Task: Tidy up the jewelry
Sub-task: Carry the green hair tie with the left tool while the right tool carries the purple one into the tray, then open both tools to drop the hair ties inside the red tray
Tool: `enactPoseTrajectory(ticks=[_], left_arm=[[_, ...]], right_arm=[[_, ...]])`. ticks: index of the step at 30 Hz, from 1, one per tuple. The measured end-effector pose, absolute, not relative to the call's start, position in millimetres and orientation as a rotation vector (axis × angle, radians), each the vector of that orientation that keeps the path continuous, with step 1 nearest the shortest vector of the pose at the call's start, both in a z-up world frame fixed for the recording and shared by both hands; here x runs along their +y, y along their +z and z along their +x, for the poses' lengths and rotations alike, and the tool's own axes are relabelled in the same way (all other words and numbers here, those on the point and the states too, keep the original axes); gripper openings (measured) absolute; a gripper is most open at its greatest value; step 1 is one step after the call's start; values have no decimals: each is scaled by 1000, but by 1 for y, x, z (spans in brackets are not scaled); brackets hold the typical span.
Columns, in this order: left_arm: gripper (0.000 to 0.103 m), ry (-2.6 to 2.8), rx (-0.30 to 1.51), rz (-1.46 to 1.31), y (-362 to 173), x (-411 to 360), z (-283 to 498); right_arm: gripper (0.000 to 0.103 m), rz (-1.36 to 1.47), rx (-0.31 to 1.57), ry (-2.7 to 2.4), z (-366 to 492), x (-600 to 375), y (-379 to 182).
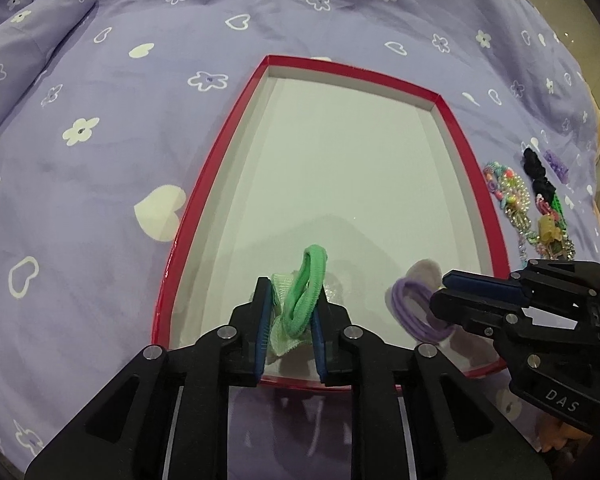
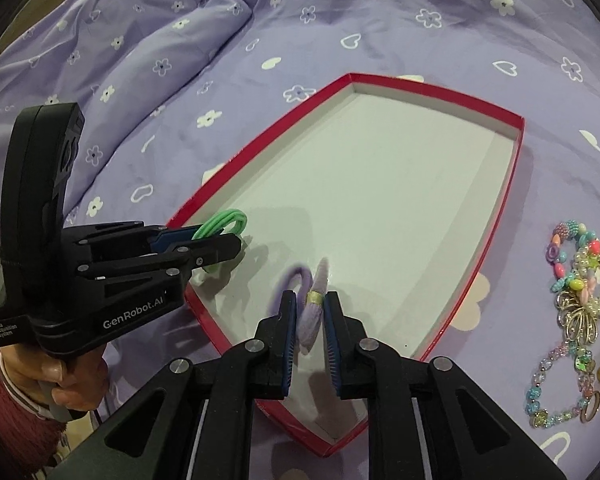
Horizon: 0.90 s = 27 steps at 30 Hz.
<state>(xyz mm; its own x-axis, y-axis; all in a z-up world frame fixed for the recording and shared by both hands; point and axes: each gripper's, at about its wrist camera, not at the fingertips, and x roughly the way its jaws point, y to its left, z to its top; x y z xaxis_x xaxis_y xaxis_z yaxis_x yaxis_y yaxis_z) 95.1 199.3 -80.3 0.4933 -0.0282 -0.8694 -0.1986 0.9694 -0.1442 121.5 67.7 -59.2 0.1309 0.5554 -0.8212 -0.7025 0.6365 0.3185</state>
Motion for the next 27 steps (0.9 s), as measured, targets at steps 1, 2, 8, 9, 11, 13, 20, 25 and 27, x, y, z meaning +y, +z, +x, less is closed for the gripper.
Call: enactPoseTrajectory(ticks=[1, 2, 8, 9, 11, 13, 20, 25, 27], left_arm=[[20, 106, 1057, -239, -81, 199, 95], [23, 107, 1060, -241, -82, 199, 96], [35, 117, 1063, -232, -83, 199, 95], [35, 117, 1063, -234, -83, 199, 95], [39, 118, 1063, -240, -83, 200, 94], [41, 120, 1059, -244, -81, 200, 92], [51, 141, 1037, -239, -69, 201, 84], [53, 149, 1020, -245, -60, 202, 77], [53, 151, 1009, -249, -55, 200, 74]], right_arm=[[16, -163, 1114, 922, 121, 68, -60], [16, -166, 1116, 923, 120, 68, -61], [16, -165, 1116, 922, 121, 67, -62], [17, -162, 1115, 921, 121, 66, -62], [17, -157, 1114, 919, 122, 66, -62], [19, -146, 1114, 919, 122, 65, -60], [30, -94, 1085, 916, 120, 49, -47], [33, -42, 1050, 903, 118, 29, -35], [33, -24, 1039, 890, 117, 18, -31]])
